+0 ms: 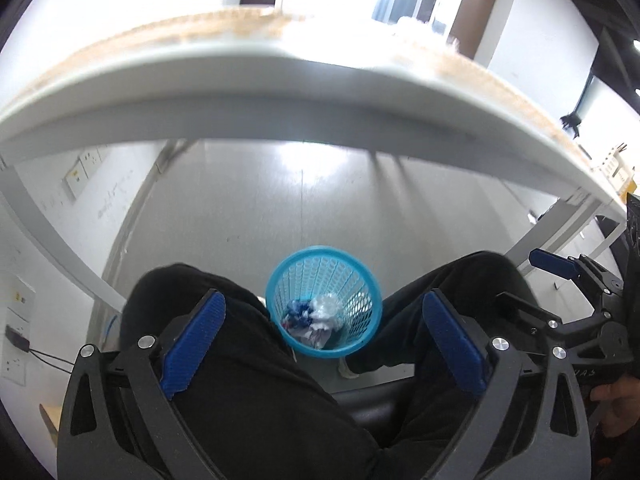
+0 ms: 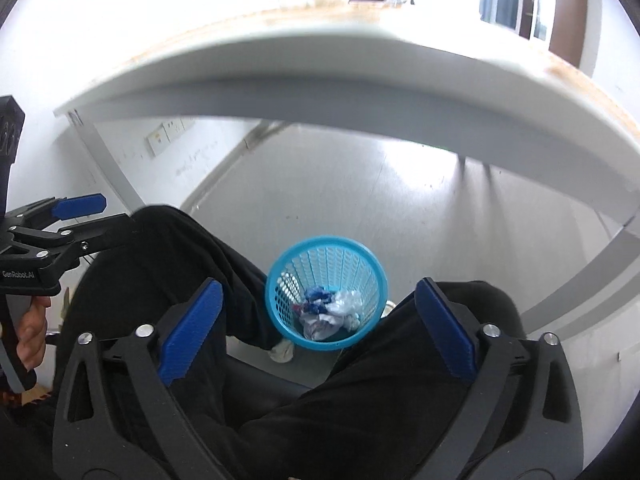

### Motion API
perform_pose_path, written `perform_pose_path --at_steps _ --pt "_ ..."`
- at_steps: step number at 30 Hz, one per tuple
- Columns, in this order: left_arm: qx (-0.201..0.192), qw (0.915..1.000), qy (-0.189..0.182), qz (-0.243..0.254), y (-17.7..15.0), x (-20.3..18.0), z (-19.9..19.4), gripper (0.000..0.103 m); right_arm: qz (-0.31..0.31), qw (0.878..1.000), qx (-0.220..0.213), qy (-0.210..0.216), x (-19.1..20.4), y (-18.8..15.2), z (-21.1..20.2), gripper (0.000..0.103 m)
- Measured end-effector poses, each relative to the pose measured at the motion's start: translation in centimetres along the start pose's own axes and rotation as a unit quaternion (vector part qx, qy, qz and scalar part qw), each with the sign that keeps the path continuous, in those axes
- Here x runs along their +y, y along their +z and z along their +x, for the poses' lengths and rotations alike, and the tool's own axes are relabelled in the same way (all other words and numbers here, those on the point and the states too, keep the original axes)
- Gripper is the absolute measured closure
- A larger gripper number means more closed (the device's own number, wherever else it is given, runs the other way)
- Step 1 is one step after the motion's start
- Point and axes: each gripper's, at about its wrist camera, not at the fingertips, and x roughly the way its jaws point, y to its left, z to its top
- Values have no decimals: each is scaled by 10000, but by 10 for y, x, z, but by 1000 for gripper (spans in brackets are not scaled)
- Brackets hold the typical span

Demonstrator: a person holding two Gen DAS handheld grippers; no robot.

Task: Collect trash
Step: 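Raise both tools back toward the white container on the table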

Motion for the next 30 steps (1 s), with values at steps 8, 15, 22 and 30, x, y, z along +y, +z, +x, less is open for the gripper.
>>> perform_pose_path --at_steps 8,15,22,30 --pt "-599 9980 -168 150 16 -8 -40 6 50 9976 -686 5 -1 22 -51 9" --pt "-791 9966 -113 181 55 -6 -38 6 122 9931 -1162 -37 -9 56 -74 9" --pt "-1220 9919 -165 317 107 -11 -46 6 297 9897 -1397 -88 -33 101 -77 9" --pt "-1445 9889 -205 277 162 -12 -40 6 568 9868 -1495 -274 -71 151 -58 9"
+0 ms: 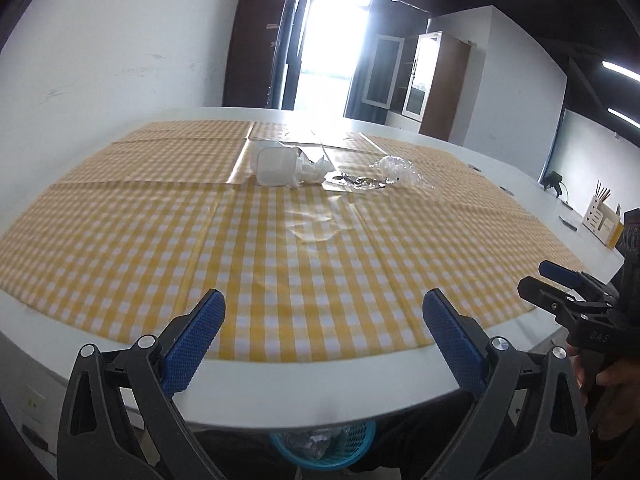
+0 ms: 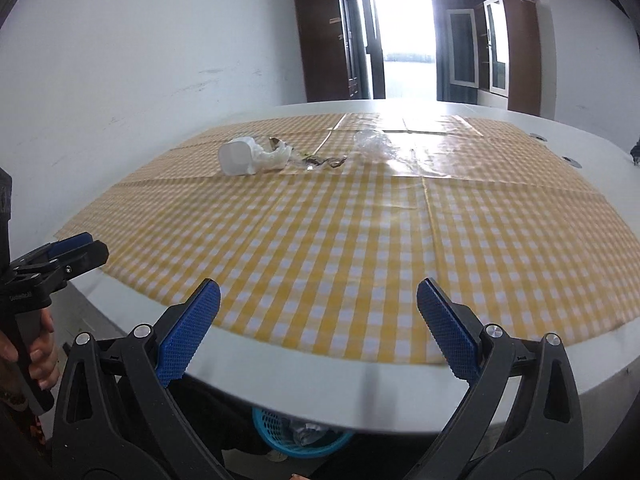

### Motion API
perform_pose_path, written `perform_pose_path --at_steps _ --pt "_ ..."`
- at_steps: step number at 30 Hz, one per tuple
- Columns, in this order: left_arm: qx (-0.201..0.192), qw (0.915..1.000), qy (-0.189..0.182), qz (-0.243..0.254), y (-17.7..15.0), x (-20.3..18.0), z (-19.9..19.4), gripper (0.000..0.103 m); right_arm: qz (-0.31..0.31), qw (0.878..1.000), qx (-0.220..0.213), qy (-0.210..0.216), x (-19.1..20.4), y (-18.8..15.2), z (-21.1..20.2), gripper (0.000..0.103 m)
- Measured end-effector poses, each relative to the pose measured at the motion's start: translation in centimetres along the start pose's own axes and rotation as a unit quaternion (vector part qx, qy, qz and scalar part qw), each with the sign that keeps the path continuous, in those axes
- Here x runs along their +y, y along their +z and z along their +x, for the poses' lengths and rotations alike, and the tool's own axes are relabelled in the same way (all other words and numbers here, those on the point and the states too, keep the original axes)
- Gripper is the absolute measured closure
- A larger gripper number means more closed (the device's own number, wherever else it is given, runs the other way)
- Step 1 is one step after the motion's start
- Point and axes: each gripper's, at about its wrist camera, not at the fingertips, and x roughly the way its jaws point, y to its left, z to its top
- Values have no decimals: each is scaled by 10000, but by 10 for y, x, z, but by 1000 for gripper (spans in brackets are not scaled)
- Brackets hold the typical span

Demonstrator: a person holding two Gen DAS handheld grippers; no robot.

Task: Collect trash
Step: 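Raise both tools back toward the white container on the table, then grasp the white plastic container with the left tool while the right tool grasps clear plastic wrap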

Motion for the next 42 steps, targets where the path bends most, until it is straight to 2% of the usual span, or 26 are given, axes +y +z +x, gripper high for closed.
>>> perform_pose_path --at_steps 11,22,25,31,33,36,39,42 --pt "114 9996 138 -216 49 12 55 6 141 9998 -11 -135 -28 61 51 9" --pt "395 9971 601 -250 103 29 119 6 -20 9998 44 -198 -39 118 108 9" --pt "451 9966 624 -298 117 34 134 6 -44 9997 114 -195 -43 134 127 9" --pt "792 9927 893 -162 138 43 183 8 -106 9987 371 -333 -56 162 170 9" --pt "1025 9898 980 -139 143 49 204 15 -120 9980 488 -383 -60 169 188 10" --pt "1189 9870 973 -477 147 65 225 17 -205 9962 746 -410 -65 178 220 14" --pt "1297 9858 943 -504 148 70 240 22 -215 9952 887 -360 -71 179 239 16" --pt "1296 9858 1000 -365 147 69 247 30 -75 9944 1020 -281 -80 176 250 28"
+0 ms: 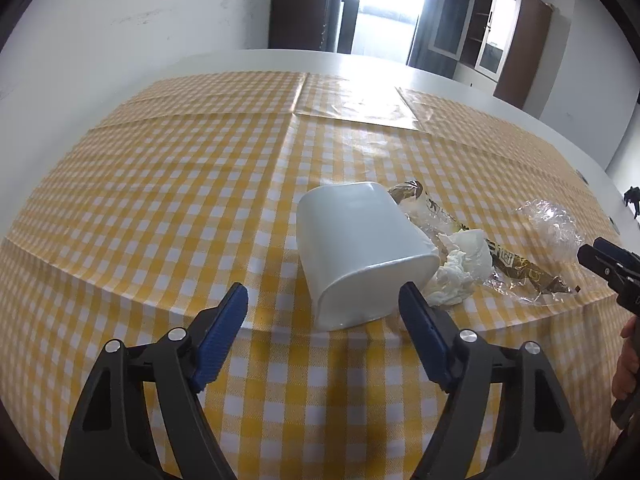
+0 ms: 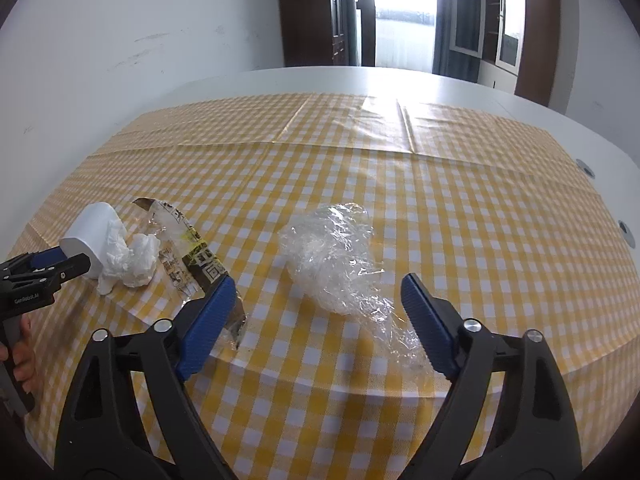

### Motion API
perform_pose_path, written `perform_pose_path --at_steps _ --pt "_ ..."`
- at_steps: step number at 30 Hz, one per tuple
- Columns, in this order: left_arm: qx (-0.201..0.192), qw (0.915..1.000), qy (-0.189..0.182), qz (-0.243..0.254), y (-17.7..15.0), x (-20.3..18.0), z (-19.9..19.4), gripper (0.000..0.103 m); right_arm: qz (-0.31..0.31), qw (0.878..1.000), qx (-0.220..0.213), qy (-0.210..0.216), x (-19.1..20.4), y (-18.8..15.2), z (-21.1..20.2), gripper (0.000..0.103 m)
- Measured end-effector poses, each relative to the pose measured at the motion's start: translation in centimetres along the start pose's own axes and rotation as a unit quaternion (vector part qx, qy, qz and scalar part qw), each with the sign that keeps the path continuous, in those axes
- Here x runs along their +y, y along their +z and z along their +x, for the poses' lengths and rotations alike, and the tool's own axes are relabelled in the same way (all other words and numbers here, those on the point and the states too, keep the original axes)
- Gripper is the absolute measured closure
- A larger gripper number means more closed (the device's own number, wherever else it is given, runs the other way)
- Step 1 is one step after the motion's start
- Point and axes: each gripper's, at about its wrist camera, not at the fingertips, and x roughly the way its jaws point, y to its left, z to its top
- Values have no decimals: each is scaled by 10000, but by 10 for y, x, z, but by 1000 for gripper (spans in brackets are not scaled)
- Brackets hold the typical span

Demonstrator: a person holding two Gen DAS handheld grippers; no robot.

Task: Collect trash
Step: 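Grasp the white plastic container with the left tool while the right tool grasps clear plastic wrap, then carry the container and plastic wrap down over the blue wastebasket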

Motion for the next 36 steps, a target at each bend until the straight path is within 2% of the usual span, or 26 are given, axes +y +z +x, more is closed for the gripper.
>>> perform_pose_path --at_steps 1,4,5,7,8,9,10,12,14,17,21,26,32,36 --pt "23 10000 -56 -9 0 -1 1 31 61 10000 39 40 -4 0 3 33" --pt "-94 9998 -57 155 2 -9 -2 32 102 9999 81 -31 -12 2 7 38" --pt "-116 9997 -46 202 1 -11 -2 36 126 9998 128 -21 -15 1 10 44" --pt "-36 9998 -86 190 1 -10 1 49 230 9992 295 134 -19 0 18 53" --pt "25 9998 -80 180 0 -10 4 64 249 9989 361 186 -19 -1 21 61" --pt "50 9998 -32 165 -1 -9 5 77 253 9986 402 211 -19 -3 23 61" --pt "36 9999 38 149 -2 -9 6 81 260 9986 399 239 -19 -3 24 62" --pt "-4 9998 32 187 -3 -10 5 95 252 9985 392 270 -19 -4 23 64" --pt "-73 9998 9 183 -4 -11 2 101 227 9986 384 277 -18 -4 22 67" --pt "-254 9996 26 124 -5 -11 -6 101 222 9992 286 178 -20 -5 16 70" --pt "-369 9989 -58 -294 -10 6 -26 101 186 9996 163 -169 -16 -3 -4 73" --pt "-557 9973 -264 -389 -25 10 -69 101 59 9996 -141 -234 -1 -9 -60 73" --pt "-844 9940 -641 -271 -67 -1 -132 101 -18 9993 -361 41 22 -52 -119 73" --pt "-1004 9909 -883 -174 -106 -10 -172 101 -69 9983 -566 120 40 -84 -153 73"
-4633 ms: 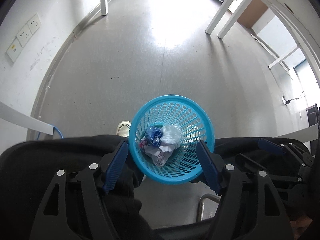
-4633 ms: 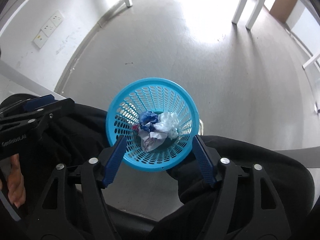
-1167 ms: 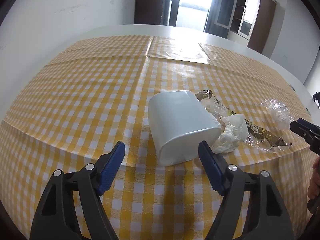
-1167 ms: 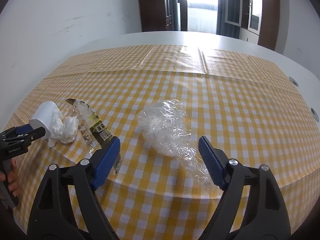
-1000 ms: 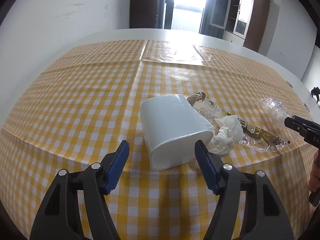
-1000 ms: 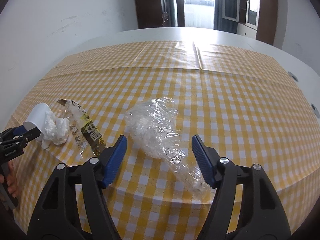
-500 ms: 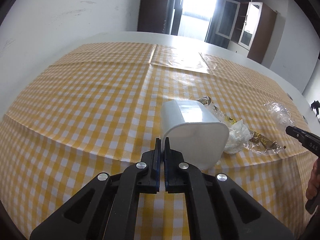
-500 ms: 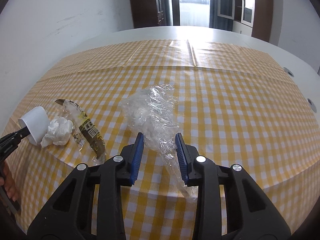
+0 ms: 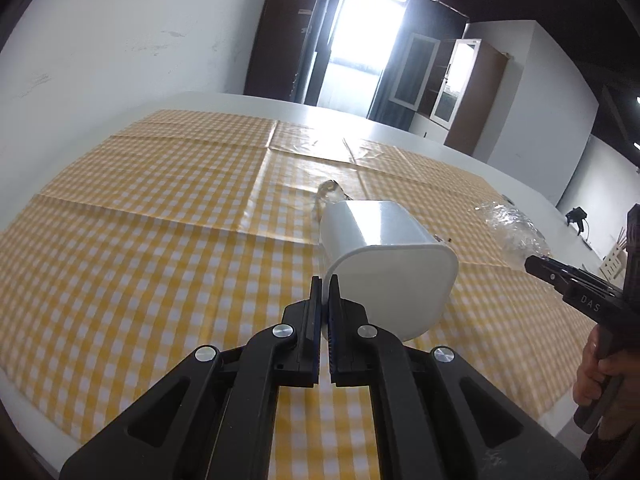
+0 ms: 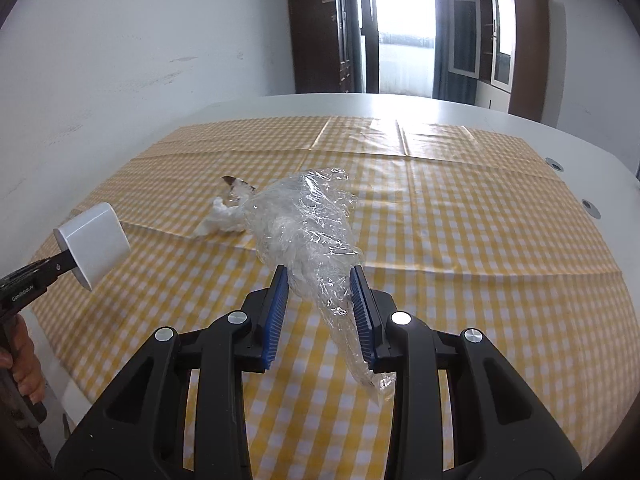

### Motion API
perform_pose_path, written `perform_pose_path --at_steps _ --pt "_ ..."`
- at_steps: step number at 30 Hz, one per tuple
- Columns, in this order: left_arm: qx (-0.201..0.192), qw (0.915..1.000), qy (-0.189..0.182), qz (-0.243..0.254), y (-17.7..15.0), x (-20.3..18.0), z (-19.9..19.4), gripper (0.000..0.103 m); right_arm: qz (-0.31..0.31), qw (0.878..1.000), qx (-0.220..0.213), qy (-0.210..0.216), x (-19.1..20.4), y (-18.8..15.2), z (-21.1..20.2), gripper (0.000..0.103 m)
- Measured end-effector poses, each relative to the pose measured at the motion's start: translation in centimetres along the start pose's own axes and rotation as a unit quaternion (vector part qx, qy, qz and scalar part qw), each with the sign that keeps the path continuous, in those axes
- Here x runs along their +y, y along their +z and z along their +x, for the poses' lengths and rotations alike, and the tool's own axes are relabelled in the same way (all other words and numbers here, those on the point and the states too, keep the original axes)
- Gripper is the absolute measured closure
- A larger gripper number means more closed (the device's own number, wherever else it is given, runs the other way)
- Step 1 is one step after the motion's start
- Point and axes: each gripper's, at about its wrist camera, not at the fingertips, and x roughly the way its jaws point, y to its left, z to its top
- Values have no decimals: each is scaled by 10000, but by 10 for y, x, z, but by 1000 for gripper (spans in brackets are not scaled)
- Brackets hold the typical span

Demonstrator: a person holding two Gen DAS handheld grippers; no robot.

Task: Collect trash
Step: 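Carry the container and plastic wrap down over the blue wastebasket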

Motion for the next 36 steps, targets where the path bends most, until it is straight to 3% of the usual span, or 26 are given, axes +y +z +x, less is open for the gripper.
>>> perform_pose_path --at_steps 10,18,27,36 --pt "-172 9985 -393 346 -61 -32 -76 101 -25 9988 -238 420 30 -59 -64 73" --pt "-130 9980 -544 307 -96 -29 -103 101 -48 9981 -356 506 35 -101 -104 73" --pt "40 9949 -752 677 -132 -48 -131 101 -16 9963 -463 718 40 -138 -143 73" --pt "241 9941 -830 653 -165 -41 -149 101 -293 9959 -336 793 46 -183 -168 73"
